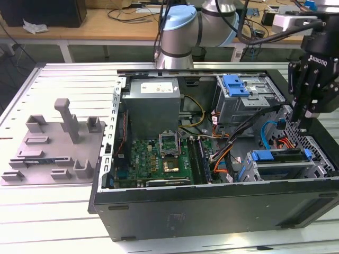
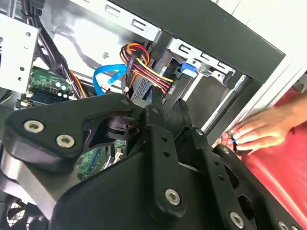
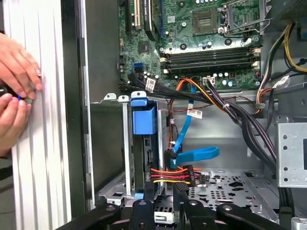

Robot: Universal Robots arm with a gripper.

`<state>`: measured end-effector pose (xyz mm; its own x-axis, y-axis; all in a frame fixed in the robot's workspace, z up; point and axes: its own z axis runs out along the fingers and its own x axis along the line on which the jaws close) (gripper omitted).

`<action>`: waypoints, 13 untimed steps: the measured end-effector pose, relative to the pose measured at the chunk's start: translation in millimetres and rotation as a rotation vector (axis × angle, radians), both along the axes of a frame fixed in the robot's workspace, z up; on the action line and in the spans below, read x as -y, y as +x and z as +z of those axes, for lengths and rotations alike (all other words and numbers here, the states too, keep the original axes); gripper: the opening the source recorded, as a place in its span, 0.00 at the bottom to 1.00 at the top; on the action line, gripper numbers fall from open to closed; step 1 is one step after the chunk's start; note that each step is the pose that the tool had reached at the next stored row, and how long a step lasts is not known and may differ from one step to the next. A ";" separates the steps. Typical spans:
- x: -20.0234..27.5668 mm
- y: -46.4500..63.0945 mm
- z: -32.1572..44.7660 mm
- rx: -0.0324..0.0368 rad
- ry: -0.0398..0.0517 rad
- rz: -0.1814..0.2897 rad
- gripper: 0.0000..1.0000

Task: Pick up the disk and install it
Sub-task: 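Insert the second disk wire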

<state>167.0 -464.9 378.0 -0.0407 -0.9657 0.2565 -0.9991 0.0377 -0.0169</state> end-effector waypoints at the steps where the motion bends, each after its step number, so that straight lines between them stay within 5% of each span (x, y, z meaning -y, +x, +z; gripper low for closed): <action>1: -3.6 0.0 -0.1 0.0000 -0.0128 0.000 0.30; 6: -17.5 -0.1 0.0 0.0000 -0.0625 0.000 0.30; 8: -21.1 -1.2 -0.1 0.0001 -0.0963 0.000 0.30; 13: -25.1 -5.4 -0.9 0.0000 -0.1146 0.000 0.30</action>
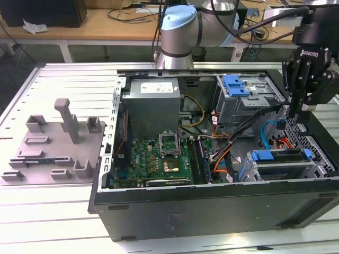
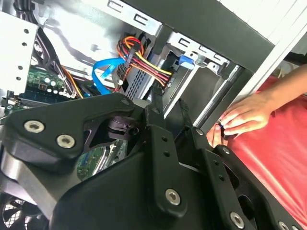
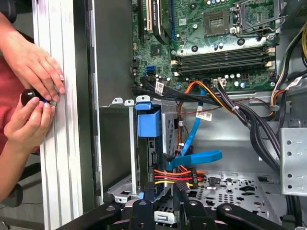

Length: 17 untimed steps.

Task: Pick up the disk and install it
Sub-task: 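Insert the second disk wire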

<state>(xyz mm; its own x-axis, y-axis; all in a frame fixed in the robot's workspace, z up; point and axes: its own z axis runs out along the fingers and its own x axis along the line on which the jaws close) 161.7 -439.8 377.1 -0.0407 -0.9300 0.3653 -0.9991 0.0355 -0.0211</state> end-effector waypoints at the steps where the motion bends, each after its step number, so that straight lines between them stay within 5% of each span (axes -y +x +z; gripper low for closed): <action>1: -1.0 -0.9 -0.3 0.0000 -0.0028 0.000 0.30; 6: -5.0 -7.2 -2.7 0.0000 -0.0136 0.000 0.30; 17: -5.3 -15.7 -7.0 -0.0037 -0.0459 0.001 0.30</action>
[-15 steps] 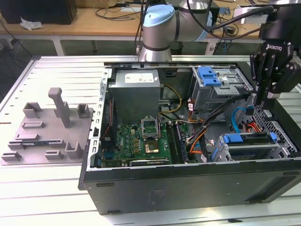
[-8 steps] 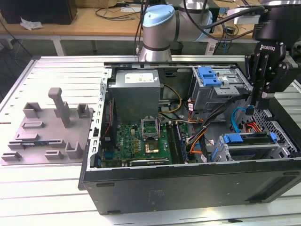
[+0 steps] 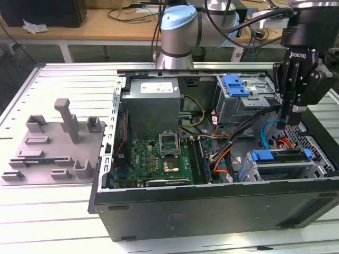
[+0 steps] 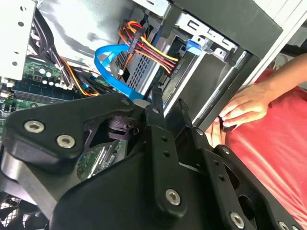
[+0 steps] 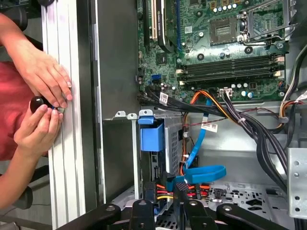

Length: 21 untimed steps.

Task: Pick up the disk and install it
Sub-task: 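Insert the second disk wire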

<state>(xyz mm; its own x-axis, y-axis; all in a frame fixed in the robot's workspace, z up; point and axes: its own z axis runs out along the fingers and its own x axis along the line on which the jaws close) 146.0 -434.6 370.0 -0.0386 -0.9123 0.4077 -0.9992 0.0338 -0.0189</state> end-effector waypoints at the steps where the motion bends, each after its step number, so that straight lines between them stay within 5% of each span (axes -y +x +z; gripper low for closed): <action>1: 0.0 -1.6 -1.2 -0.0001 -0.0029 0.000 0.30; 10: -3.5 -5.5 -7.8 -0.0001 -0.0197 0.000 0.30; 21: -2.6 -7.9 -10.8 -0.0001 -0.0238 0.000 0.30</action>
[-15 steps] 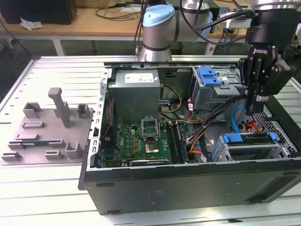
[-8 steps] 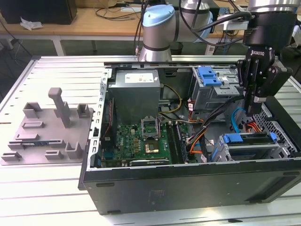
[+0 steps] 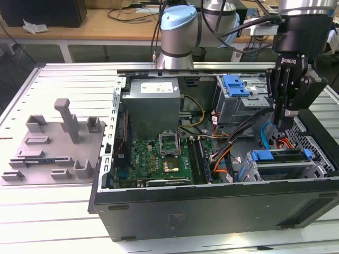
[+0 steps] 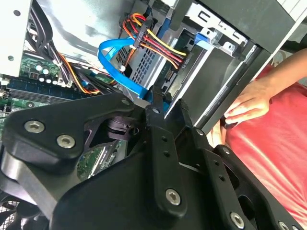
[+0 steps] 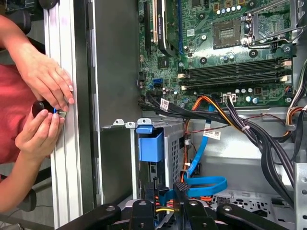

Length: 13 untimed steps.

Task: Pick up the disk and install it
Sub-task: 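Insert the second disk wire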

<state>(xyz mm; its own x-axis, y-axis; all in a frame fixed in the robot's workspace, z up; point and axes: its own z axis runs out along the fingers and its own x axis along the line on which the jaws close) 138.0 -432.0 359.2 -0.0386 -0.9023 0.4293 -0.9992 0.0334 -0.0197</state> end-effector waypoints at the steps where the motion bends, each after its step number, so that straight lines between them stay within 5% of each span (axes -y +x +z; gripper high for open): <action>1: 0.4 0.0 0.0 0.0000 -0.0001 0.000 0.30; 6: 3.4 0.0 0.1 0.0000 0.0016 0.000 0.30; 8: 5.7 0.0 0.1 0.0000 0.0022 0.000 0.16; 10: 7.0 0.0 0.1 0.0000 0.0039 0.000 0.16; 11: 10.4 0.0 0.1 0.0000 0.0259 0.000 0.16; 13: 12.4 -0.1 0.1 0.0003 0.0426 0.000 0.16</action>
<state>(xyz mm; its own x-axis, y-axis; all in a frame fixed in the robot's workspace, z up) 138.0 -444.4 359.3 -0.0389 -0.9198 0.3905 -0.9992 0.0344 -0.0186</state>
